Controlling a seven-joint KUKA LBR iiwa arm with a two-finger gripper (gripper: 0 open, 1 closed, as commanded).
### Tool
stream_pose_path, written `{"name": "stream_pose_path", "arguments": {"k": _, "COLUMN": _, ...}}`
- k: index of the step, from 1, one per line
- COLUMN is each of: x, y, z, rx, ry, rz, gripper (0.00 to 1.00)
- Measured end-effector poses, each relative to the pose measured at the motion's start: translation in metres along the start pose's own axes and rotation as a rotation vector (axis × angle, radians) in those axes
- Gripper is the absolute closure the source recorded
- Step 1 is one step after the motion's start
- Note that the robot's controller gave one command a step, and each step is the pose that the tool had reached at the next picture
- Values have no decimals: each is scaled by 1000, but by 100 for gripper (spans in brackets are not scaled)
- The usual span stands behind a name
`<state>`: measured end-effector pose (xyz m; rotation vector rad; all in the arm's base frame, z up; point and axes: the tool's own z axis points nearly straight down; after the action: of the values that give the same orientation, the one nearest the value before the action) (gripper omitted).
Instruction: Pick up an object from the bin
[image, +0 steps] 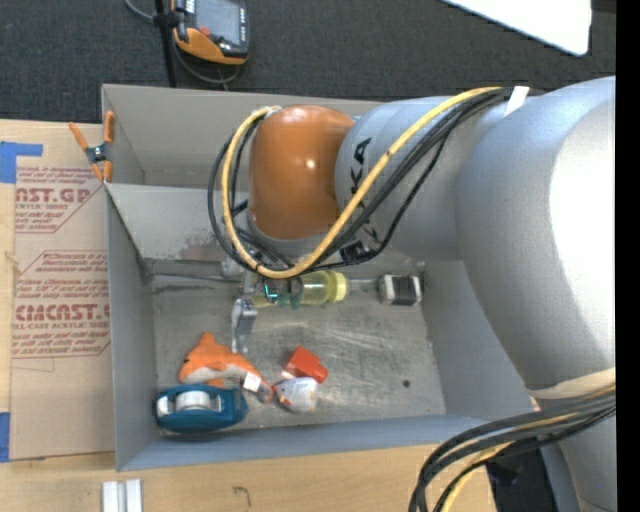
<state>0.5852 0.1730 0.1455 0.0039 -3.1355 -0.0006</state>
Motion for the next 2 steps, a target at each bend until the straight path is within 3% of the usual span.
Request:
{"name": "stream_pose_path", "arguments": {"k": 1, "x": -2, "y": -1, "z": -5, "rx": -1, "ry": -7, "rz": 1, "gripper": 0}}
{"name": "stream_pose_path", "arguments": {"k": 2, "x": 13, "y": 4, "z": 19, "rx": -1, "ry": -18, "rz": -133, "gripper": 0}}
